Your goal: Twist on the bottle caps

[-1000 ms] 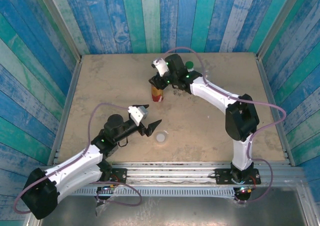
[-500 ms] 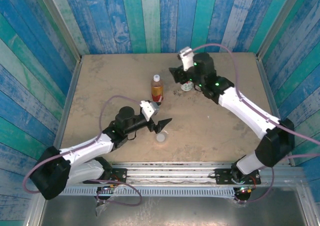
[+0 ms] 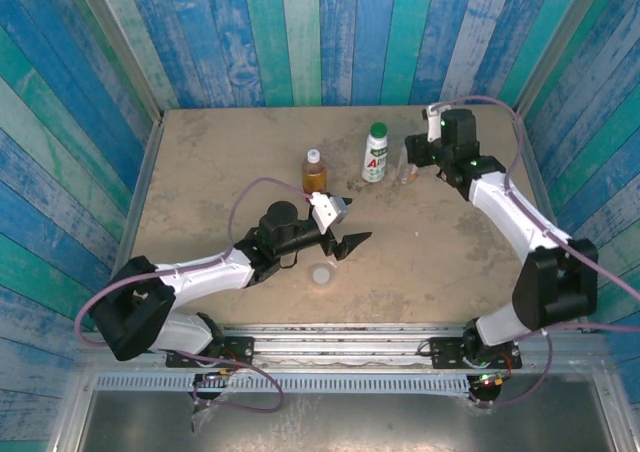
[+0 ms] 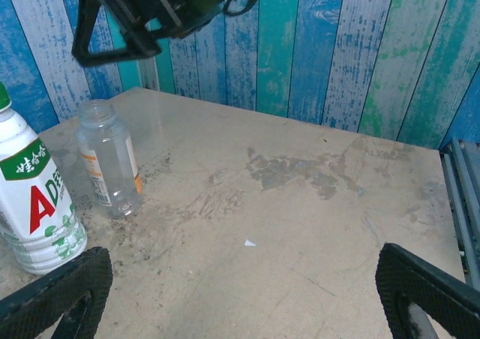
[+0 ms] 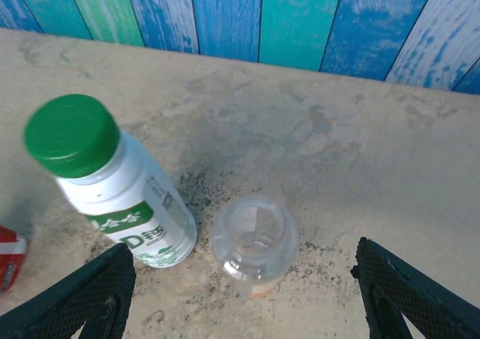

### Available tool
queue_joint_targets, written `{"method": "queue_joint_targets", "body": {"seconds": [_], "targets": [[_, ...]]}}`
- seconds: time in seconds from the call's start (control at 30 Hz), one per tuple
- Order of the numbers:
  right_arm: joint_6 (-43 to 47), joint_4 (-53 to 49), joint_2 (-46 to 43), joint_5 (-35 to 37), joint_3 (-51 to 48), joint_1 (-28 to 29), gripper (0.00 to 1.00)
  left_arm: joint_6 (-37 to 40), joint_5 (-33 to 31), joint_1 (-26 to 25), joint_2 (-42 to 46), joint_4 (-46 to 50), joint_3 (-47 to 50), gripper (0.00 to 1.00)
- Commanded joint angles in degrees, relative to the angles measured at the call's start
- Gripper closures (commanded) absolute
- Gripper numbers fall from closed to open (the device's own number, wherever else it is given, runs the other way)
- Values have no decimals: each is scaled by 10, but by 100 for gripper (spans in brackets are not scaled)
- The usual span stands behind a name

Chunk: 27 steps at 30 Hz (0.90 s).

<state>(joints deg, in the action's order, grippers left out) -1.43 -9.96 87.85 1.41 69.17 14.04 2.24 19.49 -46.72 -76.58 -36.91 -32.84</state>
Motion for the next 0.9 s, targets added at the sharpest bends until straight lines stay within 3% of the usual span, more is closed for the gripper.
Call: {"method": "queue_joint_targets", "body": {"seconds": [0.0, 0.37, 0.87], "targets": [[12, -44, 48, -16, 54, -7, 21, -6, 16, -3, -13, -10, -13, 6], [6, -69, 143, -36, 110, -16, 24, -7, 14, -3, 14, 14, -6, 6], [3, -66, 153, -56, 99, -16, 56, 15, 6, -3, 26, 37, -6, 6]]}}
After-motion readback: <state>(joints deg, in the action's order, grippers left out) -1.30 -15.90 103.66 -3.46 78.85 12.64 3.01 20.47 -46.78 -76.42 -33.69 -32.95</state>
